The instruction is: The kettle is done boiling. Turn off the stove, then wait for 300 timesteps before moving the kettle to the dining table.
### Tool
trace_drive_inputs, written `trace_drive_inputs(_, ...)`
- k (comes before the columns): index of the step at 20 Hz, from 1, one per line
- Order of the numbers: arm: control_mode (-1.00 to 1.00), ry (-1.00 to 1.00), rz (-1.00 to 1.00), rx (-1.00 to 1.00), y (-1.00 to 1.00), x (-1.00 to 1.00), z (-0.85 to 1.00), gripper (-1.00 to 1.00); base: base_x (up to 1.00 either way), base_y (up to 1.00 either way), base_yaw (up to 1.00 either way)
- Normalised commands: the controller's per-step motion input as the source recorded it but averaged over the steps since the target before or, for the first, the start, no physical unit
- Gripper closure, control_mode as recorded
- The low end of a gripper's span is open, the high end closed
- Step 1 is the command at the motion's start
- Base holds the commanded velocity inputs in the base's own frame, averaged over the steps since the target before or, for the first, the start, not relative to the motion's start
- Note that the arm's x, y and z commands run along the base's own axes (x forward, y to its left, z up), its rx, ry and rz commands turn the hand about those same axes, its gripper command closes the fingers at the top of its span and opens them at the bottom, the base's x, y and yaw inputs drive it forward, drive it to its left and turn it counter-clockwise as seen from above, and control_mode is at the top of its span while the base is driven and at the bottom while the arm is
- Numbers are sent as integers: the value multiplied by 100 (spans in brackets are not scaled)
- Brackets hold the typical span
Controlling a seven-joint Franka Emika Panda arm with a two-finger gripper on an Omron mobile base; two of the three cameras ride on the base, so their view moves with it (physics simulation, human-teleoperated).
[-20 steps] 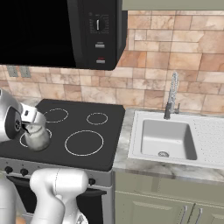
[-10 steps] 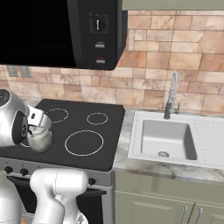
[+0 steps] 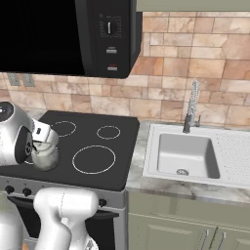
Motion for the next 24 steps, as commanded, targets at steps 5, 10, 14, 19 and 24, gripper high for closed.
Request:
trace_drive_inputs(5, -100, 0, 0, 0, 0, 0, 0, 100, 0, 0, 0)
trace_drive_inputs(10, 100, -4, 0, 0, -1, -9, 0, 100, -16, -7, -3)
trace_drive_inputs(14, 100, 0, 0, 0, 0, 0, 0, 100, -36, -14, -11)
trace_drive_inputs(19, 100, 0, 0, 0, 0, 0, 0, 100, -24, -8, -15)
trace_drive_inputs(24, 100, 0, 0, 0, 0, 0, 0, 100, -18, -5, -16)
